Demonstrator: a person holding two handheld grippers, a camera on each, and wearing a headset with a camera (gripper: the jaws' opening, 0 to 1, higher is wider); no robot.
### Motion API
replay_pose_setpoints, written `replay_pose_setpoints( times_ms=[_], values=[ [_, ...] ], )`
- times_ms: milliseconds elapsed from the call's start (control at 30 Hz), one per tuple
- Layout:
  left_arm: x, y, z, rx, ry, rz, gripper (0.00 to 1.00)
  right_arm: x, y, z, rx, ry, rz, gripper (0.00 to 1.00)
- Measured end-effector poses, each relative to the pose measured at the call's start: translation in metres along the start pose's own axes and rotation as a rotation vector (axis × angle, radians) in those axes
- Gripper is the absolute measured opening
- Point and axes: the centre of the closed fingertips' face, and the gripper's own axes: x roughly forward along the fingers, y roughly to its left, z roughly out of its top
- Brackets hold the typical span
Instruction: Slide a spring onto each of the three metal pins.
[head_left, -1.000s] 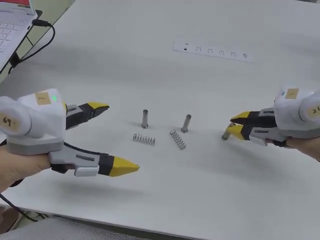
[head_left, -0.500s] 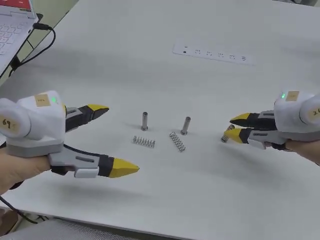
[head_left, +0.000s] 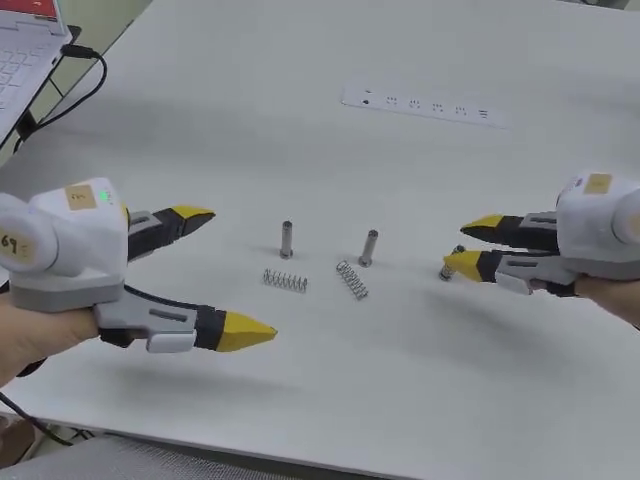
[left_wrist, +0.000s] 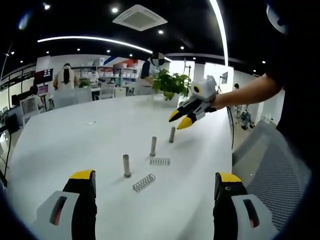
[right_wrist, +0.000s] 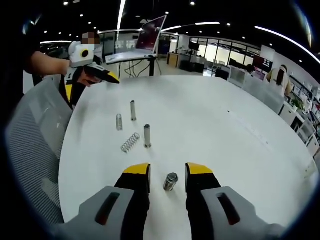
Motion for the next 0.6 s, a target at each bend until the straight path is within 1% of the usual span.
replay_pose_setpoints(
  times_ms=[267, 333, 400, 433, 500, 533, 600],
  values=[
    [0.0, 0.002, 0.0, -0.005, 0.001, 0.004, 0.97, -0.007, 0.004, 0.013, 0.013, -0.053, 0.004, 0.26],
    [0.0, 0.002, 0.0, -0.001, 0.0, 0.004, 0.97, -0.009, 0.009, 0.019, 0.026, -0.078, 0.017, 0.26],
    [0.0, 0.002, 0.001, -0.001, -0.003, 0.004, 0.97, -0.01, 0.011, 0.023, 0.037, -0.095, 0.018, 0.27],
    [0.0, 0.002, 0.001, -0.002, -0.004, 0.005, 0.97, -0.011, 0.013, 0.028, 0.039, -0.114, 0.019, 0.27],
    [0.0, 0.002, 0.001, 0.0, -0.004, 0.005, 0.97, -0.012, 0.017, 0.031, 0.045, -0.123, 0.022, 0.27],
    [0.0, 0.002, 0.001, -0.001, -0.005, 0.005, 0.97, -0.012, 0.021, 0.036, 0.055, -0.139, 0.032, 0.27],
    [0.0, 0.002, 0.001, 0.0, -0.005, 0.006, 0.97, -0.012, 0.025, 0.039, 0.051, -0.144, 0.037, 0.26]
  ],
)
